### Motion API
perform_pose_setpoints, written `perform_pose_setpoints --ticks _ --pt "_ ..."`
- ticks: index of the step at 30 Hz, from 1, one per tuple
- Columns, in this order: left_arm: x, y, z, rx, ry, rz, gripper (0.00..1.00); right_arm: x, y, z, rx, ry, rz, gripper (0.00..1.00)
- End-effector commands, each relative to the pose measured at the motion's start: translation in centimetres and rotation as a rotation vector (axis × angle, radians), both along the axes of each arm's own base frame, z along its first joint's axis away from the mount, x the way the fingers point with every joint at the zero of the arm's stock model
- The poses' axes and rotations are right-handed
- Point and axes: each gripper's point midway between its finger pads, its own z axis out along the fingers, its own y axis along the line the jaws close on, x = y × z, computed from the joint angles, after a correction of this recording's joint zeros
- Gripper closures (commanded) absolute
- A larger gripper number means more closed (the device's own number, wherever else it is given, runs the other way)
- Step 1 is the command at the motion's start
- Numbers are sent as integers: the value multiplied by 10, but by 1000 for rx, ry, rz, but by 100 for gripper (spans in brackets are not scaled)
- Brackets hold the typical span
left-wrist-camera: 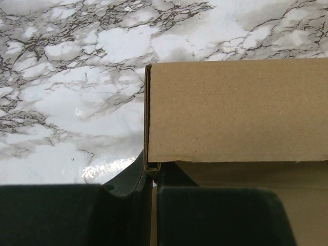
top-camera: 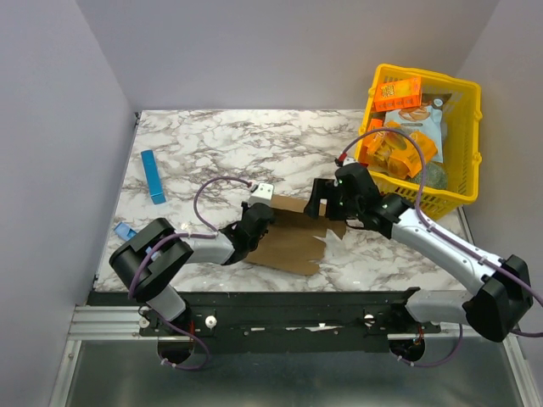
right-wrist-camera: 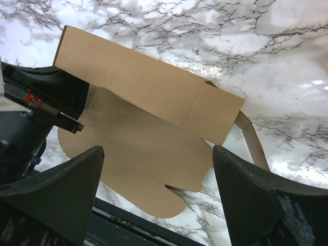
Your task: Fold the paper box
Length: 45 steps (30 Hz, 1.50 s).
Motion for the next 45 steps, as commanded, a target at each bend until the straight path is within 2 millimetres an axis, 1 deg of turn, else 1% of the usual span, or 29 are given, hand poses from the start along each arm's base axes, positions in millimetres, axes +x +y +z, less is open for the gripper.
perform_pose_setpoints --ticks 1,3,4,6,7,9,15,25,28,31,32,33,34,36,38,39,41,45 --pt "-15 27 -20 92 47 54 100 16 11 15 42 -22 -32 7" --pt "-15 26 -18 85 43 54 100 20 13 14 31 -21 -34 7" --pt "-15 27 -18 84 42 57 100 23 15 9 24 -13 -29 8" --pt "-15 27 -17 83 39 56 100 26 19 9 24 -16 -24 8" --pt "-15 28 -16 80 38 59 100 29 19 3 13 -2 -29 9" --pt "-16 28 -15 77 35 59 100 30 21 0 10 9 -32 9" --pt "-17 28 -13 71 29 59 100 32 18 -20 -33 45 -49 10" --pt "-17 28 -10 66 23 59 100 27 29 -52 -14 130 -36 11" --pt "-17 28 -10 69 20 60 100 26 29 -58 -11 141 -45 11" --pt "-17 28 -9 68 19 60 100 30 25 -58 -29 132 -68 11" --pt "-17 28 -11 74 22 57 100 30 23 -53 -37 119 -69 10" --pt "-17 28 -12 74 23 59 100 31 20 -50 -47 107 -77 10" --pt "-17 28 -12 76 24 61 100 33 13 -48 -73 91 -101 9" --pt "-16 28 -11 75 23 64 100 34 3 -37 -94 52 -118 8" --pt "-17 28 -11 76 20 60 100 34 -4 -35 -117 33 -130 6" --pt "-17 28 -10 75 19 61 100 34 -4 -37 -120 37 -129 6" --pt "-17 28 -10 75 19 61 100 33 2 -39 -103 56 -112 6" --pt "-18 27 -8 70 15 57 100 35 18 -43 -53 78 -78 7"
